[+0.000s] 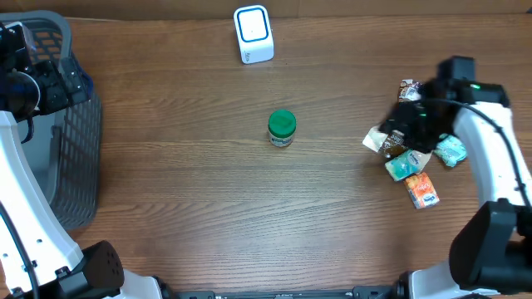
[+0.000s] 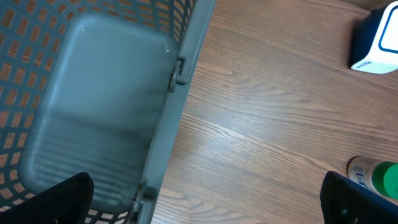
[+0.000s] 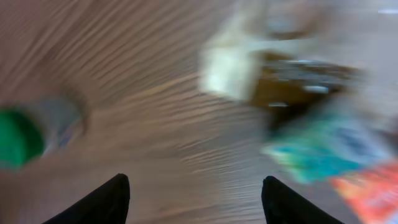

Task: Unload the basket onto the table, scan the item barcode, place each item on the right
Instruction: 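Reach the right gripper to the green-lidded jar and grasp it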

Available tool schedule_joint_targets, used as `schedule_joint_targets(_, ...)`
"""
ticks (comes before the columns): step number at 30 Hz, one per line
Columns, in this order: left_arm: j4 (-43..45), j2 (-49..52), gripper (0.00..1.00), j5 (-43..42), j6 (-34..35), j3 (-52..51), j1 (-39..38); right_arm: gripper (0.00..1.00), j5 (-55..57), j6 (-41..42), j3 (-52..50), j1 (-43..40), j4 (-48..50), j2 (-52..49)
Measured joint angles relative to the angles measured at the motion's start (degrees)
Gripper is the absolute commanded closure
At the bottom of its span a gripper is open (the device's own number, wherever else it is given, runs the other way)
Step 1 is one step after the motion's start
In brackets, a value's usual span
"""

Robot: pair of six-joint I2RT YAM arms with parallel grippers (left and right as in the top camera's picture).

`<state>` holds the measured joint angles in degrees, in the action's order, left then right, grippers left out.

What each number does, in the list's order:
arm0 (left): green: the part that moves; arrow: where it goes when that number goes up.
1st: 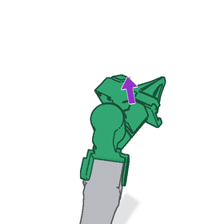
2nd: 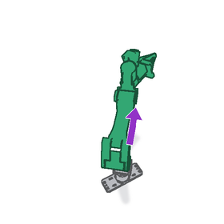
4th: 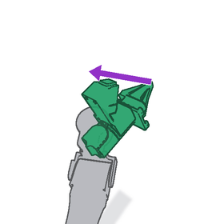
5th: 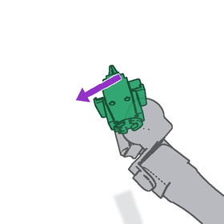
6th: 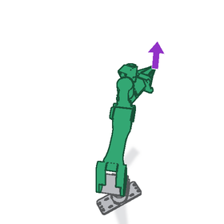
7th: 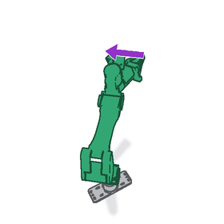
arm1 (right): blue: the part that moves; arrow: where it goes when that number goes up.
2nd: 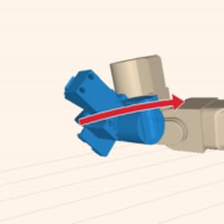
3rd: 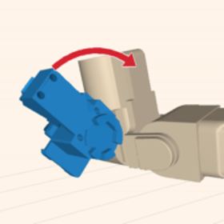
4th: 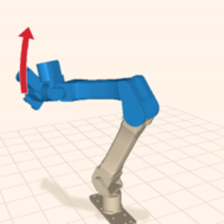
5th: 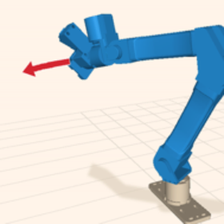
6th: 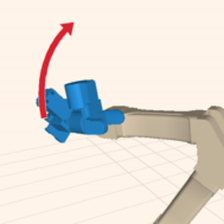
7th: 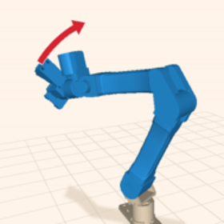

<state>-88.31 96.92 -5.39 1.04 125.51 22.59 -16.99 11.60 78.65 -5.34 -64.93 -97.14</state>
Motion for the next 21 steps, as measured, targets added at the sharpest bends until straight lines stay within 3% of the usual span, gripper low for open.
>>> schedule_joint_targets(3,0.0,0.02,0.01,0.0,0.0,0.0,0.0,0.15,-1.86,-2.34,0.61,7.78,1.31,0.0)
schedule_joint_targets(10,0.0,0.0,0.0,0.0,0.0,-0.02,0.0,0.11,2.91,-0.48,5.6,26.32,3.26,-0.31)
schedule_joint_targets(17,0.0,0.02,0.01,0.0,0.0,0.0,0.0,0.02,11.23,0.44,21.92,34.99,-1.14,-4.57)
schedule_joint_targets(21,0.0,0.02,0.0,0.0,0.0,0.0,0.0,0.0,14.45,-2.73,25.83,36.39,-0.74,-8.15)
